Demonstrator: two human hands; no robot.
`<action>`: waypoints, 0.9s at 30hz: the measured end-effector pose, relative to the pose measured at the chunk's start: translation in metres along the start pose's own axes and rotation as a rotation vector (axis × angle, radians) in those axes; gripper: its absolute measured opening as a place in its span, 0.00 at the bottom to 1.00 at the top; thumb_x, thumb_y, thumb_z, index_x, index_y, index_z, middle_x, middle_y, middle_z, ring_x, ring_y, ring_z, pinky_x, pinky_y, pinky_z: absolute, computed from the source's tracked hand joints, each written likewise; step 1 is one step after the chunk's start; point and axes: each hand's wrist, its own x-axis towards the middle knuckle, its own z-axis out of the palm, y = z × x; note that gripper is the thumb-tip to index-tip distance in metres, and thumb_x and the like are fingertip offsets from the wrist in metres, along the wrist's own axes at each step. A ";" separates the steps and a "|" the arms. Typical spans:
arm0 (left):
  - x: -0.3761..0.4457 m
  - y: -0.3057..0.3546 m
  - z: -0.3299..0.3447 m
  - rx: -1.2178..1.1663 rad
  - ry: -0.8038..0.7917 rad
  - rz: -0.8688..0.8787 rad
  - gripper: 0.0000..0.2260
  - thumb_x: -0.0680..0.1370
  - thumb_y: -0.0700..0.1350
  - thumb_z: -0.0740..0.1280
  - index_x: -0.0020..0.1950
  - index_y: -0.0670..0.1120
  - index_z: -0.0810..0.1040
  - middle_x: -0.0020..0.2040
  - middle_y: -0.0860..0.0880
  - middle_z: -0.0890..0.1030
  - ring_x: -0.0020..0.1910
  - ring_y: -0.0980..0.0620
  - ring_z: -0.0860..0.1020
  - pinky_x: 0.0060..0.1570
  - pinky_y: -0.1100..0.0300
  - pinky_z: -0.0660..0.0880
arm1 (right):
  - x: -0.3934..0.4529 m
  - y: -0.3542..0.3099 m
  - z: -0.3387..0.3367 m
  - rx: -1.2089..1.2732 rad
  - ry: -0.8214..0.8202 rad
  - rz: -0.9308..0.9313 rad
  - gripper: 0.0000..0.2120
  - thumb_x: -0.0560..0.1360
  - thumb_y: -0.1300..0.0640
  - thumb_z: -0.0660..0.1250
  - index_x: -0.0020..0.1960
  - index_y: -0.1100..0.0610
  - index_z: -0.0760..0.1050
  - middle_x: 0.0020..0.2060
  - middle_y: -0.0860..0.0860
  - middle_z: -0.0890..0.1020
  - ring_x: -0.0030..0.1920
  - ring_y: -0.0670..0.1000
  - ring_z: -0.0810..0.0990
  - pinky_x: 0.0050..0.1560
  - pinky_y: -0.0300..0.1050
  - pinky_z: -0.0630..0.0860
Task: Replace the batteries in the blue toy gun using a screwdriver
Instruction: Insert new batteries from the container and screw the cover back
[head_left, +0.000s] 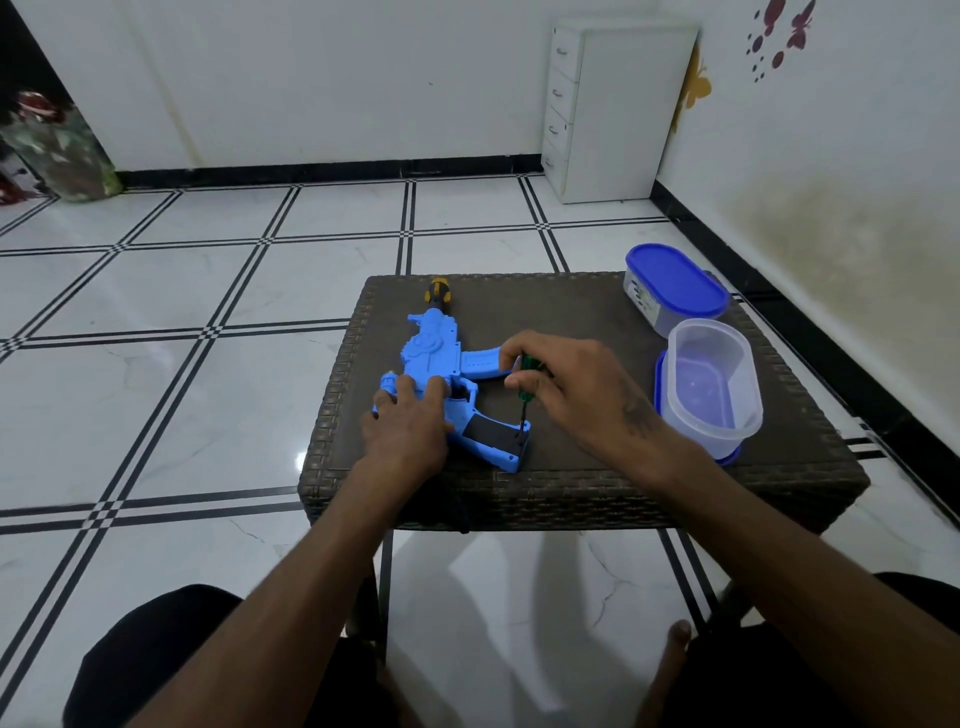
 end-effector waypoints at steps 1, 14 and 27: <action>-0.001 -0.003 -0.001 -0.024 -0.007 0.006 0.22 0.79 0.52 0.64 0.71 0.54 0.62 0.75 0.43 0.56 0.72 0.37 0.60 0.69 0.39 0.63 | -0.001 0.000 -0.001 -0.001 0.004 0.005 0.05 0.76 0.58 0.69 0.52 0.53 0.77 0.39 0.51 0.82 0.38 0.50 0.79 0.40 0.51 0.76; 0.008 -0.018 -0.007 -0.070 -0.012 0.245 0.36 0.69 0.48 0.74 0.76 0.55 0.65 0.77 0.44 0.60 0.74 0.43 0.62 0.71 0.51 0.62 | -0.020 0.013 -0.019 -0.013 0.340 0.268 0.03 0.78 0.61 0.68 0.49 0.54 0.77 0.41 0.46 0.81 0.41 0.46 0.80 0.41 0.48 0.80; 0.056 -0.011 -0.020 -0.058 -0.101 0.441 0.35 0.69 0.42 0.75 0.74 0.56 0.66 0.78 0.48 0.59 0.76 0.47 0.59 0.70 0.54 0.60 | -0.050 0.044 0.008 -0.157 0.329 0.476 0.07 0.75 0.64 0.71 0.53 0.58 0.82 0.54 0.53 0.85 0.54 0.50 0.84 0.53 0.34 0.74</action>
